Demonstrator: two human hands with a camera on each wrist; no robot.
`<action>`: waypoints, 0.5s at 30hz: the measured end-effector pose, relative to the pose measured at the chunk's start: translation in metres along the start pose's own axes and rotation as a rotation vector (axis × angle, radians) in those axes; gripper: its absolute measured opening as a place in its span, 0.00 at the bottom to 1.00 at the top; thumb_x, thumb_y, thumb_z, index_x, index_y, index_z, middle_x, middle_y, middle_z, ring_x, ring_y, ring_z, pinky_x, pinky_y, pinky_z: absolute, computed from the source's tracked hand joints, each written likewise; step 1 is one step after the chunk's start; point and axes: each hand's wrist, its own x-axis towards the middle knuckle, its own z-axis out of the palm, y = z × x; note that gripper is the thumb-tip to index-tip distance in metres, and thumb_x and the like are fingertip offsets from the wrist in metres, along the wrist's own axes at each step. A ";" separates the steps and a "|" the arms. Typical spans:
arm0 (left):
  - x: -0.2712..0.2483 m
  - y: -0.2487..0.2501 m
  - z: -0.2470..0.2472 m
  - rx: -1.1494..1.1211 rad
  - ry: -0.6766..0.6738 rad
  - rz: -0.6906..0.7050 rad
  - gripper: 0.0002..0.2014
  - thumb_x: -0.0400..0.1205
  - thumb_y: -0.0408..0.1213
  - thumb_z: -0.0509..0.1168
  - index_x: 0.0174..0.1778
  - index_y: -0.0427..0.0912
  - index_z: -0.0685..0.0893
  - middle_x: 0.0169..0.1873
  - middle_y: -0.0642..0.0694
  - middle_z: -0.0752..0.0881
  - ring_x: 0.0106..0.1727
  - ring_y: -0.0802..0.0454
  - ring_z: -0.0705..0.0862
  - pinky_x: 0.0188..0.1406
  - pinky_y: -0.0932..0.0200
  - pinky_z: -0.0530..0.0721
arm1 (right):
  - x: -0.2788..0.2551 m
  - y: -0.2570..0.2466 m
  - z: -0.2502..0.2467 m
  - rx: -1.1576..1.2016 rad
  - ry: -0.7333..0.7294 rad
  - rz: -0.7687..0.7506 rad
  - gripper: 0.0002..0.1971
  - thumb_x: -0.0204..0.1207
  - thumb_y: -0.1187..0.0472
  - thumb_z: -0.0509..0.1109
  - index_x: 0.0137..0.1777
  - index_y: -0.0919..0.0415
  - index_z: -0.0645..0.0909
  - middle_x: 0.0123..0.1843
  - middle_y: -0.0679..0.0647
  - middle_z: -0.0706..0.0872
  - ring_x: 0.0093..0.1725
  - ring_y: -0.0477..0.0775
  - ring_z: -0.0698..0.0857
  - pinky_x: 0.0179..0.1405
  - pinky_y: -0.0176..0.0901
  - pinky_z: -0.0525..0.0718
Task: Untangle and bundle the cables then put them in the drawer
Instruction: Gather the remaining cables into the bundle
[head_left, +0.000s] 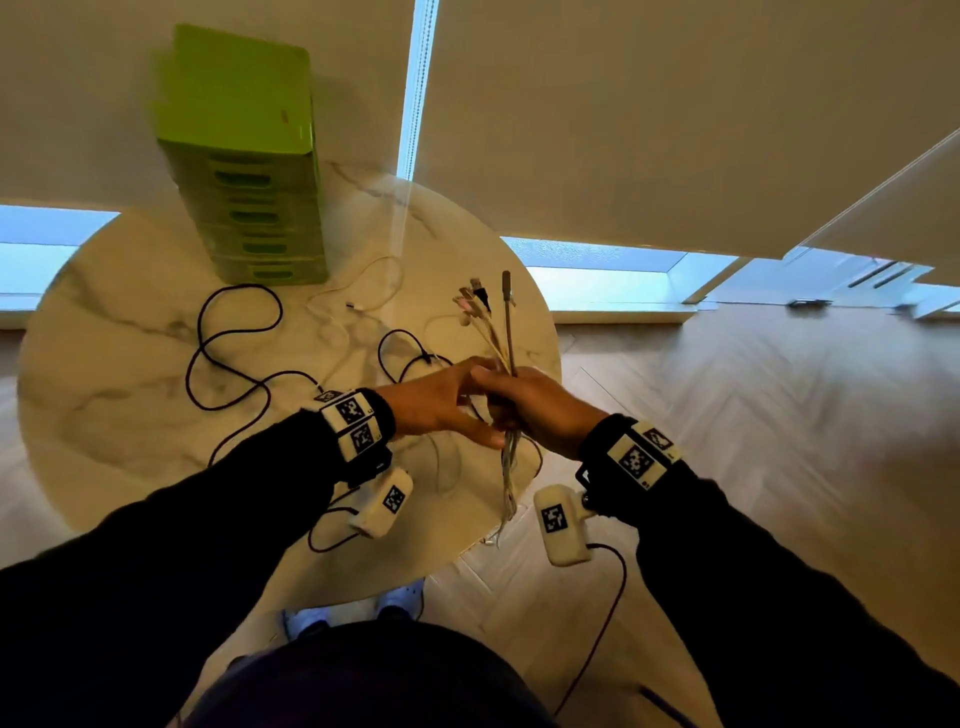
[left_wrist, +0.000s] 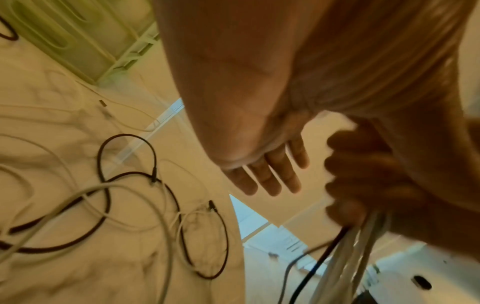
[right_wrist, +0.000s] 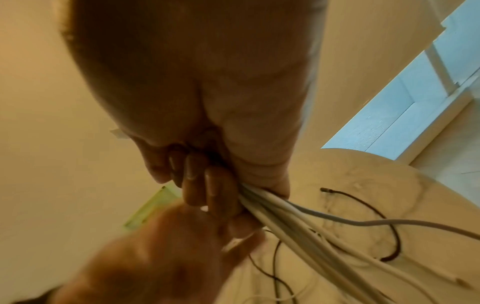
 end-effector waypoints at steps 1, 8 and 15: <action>-0.001 -0.002 0.004 0.059 -0.060 -0.030 0.33 0.70 0.38 0.84 0.68 0.59 0.77 0.66 0.63 0.82 0.71 0.64 0.78 0.79 0.56 0.70 | -0.004 -0.006 0.003 0.017 -0.026 -0.004 0.16 0.89 0.50 0.60 0.46 0.60 0.81 0.29 0.49 0.76 0.31 0.45 0.76 0.38 0.40 0.78; -0.017 0.006 0.015 0.047 -0.077 -0.098 0.09 0.83 0.39 0.71 0.59 0.47 0.85 0.59 0.54 0.86 0.62 0.62 0.83 0.63 0.73 0.77 | -0.007 -0.060 0.033 0.104 -0.126 -0.030 0.20 0.87 0.49 0.63 0.33 0.54 0.67 0.28 0.51 0.59 0.28 0.50 0.60 0.36 0.44 0.71; -0.074 -0.031 -0.018 -0.247 0.122 -0.050 0.16 0.82 0.51 0.70 0.45 0.40 0.81 0.30 0.31 0.81 0.34 0.49 0.86 0.46 0.60 0.84 | 0.030 -0.099 0.079 0.188 -0.235 -0.053 0.22 0.89 0.52 0.62 0.32 0.53 0.64 0.27 0.50 0.58 0.26 0.51 0.58 0.29 0.42 0.78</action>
